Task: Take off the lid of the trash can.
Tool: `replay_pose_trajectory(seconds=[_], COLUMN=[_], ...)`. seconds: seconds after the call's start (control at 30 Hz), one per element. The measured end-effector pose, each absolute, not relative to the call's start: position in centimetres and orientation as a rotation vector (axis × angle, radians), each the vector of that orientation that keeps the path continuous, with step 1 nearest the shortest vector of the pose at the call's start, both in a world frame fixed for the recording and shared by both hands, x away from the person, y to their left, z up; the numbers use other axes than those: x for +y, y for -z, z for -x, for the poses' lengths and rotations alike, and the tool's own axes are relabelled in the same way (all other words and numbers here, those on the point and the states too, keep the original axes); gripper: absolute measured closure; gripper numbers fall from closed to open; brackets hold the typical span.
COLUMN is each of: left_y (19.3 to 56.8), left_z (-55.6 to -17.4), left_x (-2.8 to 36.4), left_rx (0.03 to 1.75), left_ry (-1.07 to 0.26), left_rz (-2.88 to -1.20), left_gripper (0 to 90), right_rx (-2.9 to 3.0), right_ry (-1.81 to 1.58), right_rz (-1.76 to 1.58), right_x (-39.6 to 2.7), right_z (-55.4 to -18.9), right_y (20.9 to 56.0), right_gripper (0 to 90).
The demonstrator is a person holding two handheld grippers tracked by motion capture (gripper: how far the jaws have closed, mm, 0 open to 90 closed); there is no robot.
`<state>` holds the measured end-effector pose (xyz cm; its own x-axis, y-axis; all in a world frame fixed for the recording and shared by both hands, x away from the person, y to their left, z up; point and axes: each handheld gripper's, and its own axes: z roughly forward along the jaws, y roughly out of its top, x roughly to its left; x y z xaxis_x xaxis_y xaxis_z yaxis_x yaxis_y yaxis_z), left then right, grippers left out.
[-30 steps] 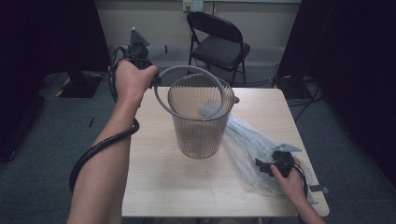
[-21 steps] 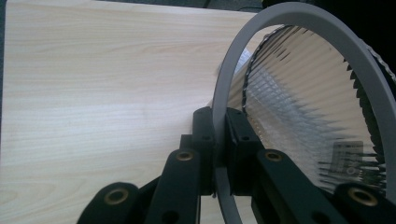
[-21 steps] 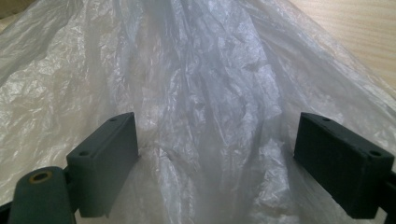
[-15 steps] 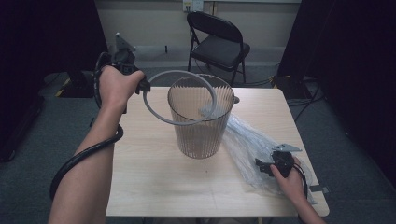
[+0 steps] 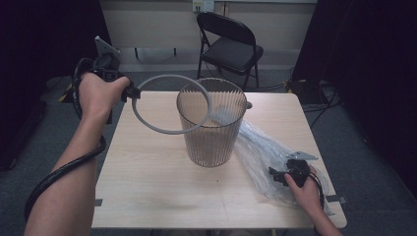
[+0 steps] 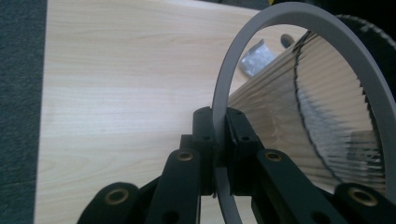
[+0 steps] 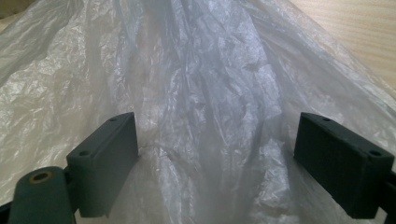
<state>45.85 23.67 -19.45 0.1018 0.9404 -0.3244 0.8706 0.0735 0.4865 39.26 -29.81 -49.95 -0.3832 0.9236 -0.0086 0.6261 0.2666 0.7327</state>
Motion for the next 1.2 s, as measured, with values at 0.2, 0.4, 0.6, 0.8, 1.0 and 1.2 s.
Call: replay_pose_trajectory(seconds=[0.2,0.4,0.6,0.8,1.0,1.2], left_y=[19.8,19.7,19.4,19.5,20.5,22.1], left_z=[-45.3,-44.3,-43.2,-42.1,-41.0,-40.3], left_x=[24.9,26.5,28.7,30.4,32.0,33.1], left_rx=[1.778,1.792,1.812,1.836,1.858,1.88], left_ry=[-0.152,-0.157,-0.161,-0.178,-0.175,-0.174], left_rz=[-1.796,-1.777,-1.756,-1.732,-1.711,-1.684], left_gripper=[84.1,84.1,84.1,84.1,84.1,84.1], right_rx=[2.106,2.106,2.105,2.105,2.103,2.104], right_ry=[-0.911,-0.91,-0.91,-0.911,-0.911,-0.911], right_rz=[-1.398,-1.397,-1.399,-1.396,-1.398,-1.398], right_x=[-29.8,-29.8,-29.8,-29.8,-29.8,-29.8], right_z=[-39.3,-39.3,-39.3,-39.3,-39.3,-39.3], right_y=[50.0,50.0,50.0,50.0,50.0,50.0], right_gripper=[12.8,12.8,12.8,12.8,12.8,12.8])
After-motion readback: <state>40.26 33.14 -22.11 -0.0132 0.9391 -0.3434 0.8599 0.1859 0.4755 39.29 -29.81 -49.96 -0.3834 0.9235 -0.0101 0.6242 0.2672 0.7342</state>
